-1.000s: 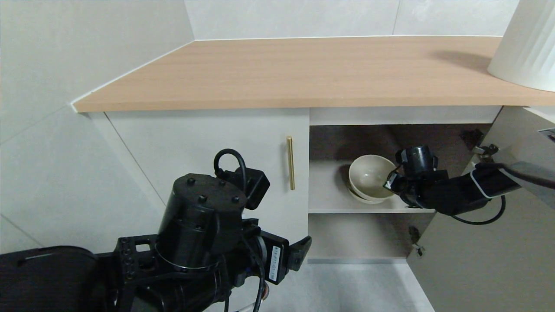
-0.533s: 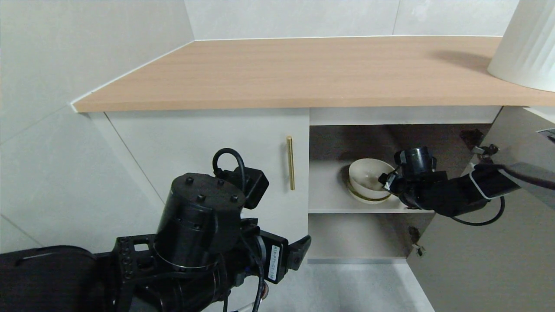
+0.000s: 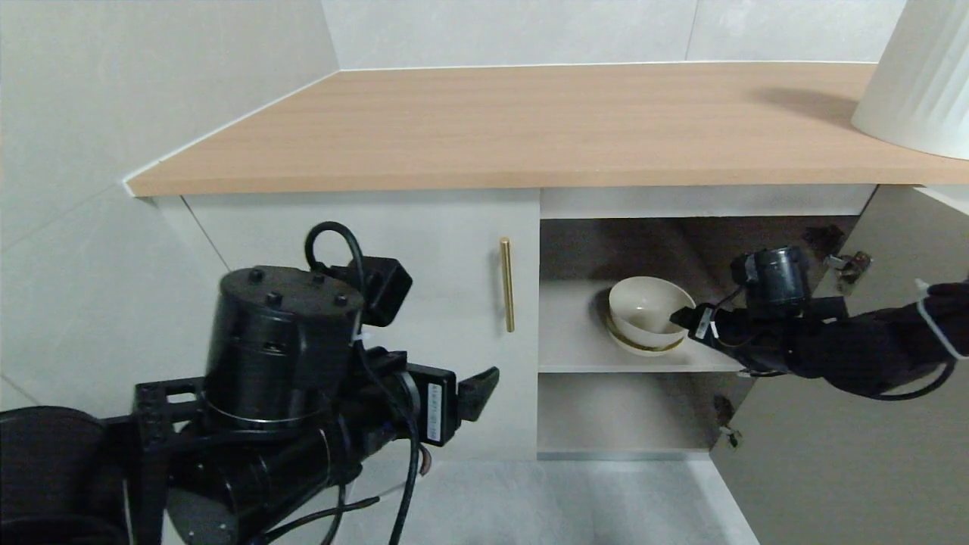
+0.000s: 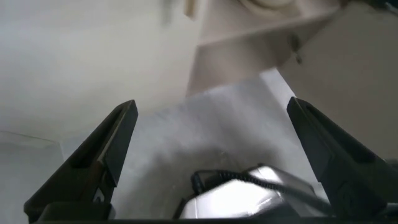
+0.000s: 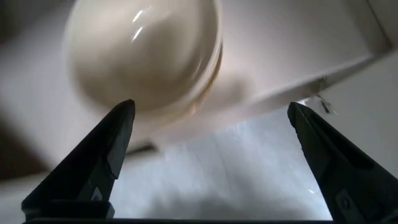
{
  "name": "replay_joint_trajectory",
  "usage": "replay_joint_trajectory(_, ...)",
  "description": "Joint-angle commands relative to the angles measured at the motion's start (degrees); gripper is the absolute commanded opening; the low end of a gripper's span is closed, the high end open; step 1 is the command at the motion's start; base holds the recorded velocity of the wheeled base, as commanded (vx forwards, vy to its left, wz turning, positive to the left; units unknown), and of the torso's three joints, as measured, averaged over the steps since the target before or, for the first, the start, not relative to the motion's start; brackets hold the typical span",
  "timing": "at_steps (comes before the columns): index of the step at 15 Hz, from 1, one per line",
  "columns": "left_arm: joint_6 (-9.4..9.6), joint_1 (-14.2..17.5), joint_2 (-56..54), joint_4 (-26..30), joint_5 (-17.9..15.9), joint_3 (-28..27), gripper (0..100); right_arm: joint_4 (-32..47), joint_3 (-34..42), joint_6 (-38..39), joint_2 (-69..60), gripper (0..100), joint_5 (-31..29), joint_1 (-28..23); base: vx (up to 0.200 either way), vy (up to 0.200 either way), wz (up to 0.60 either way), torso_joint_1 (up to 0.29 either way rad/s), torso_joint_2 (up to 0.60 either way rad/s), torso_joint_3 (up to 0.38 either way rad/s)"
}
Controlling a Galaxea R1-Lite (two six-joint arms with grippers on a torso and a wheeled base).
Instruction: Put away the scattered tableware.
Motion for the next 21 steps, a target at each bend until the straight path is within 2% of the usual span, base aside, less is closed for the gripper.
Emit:
replay_joint_trajectory(1,0.18,4.0,-7.8,0.1,1.8,2.2,100,1.1,10.2,-7.3,-18.4,100,2.8,1.7,0.000,0.000,0.00,0.000,0.00,0.000)
replay_joint_trajectory(2,0.27,4.7,-9.5,0.3,1.7,2.9,100,2.7,10.8,-8.2,-21.1,100,2.8,2.3,0.000,0.000,0.00,0.000,0.00,0.000)
replay_joint_trajectory(5,0.36,11.1,-14.3,1.8,0.4,7.0,100,20.7,11.9,-8.9,-36.3,100,6.0,7.4,0.000,0.000,0.00,0.000,0.00,0.000)
replay_joint_trajectory(7,0.44,13.4,-15.3,1.9,0.4,8.4,100,29.9,11.3,-9.3,-41.5,100,8.4,10.7,0.000,0.000,0.00,0.000,0.00,0.000)
replay_joint_trajectory(9,0.44,14.5,-15.5,1.9,0.4,8.4,100,33.0,11.7,-11.7,-42.6,100,8.6,11.4,0.000,0.000,0.00,0.000,0.00,0.000)
replay_joint_trajectory(17,0.36,14.3,-11.5,1.8,0.8,8.7,100,33.3,13.2,-12.4,-42.2,100,8.6,12.2,0.000,0.000,0.00,0.000,0.00,0.000)
replay_joint_trajectory(21,0.36,14.2,-11.5,1.8,0.9,8.6,100,33.3,13.5,-12.4,-42.0,100,8.6,12.2,-0.200,0.000,0.00,0.006,0.00,-0.002)
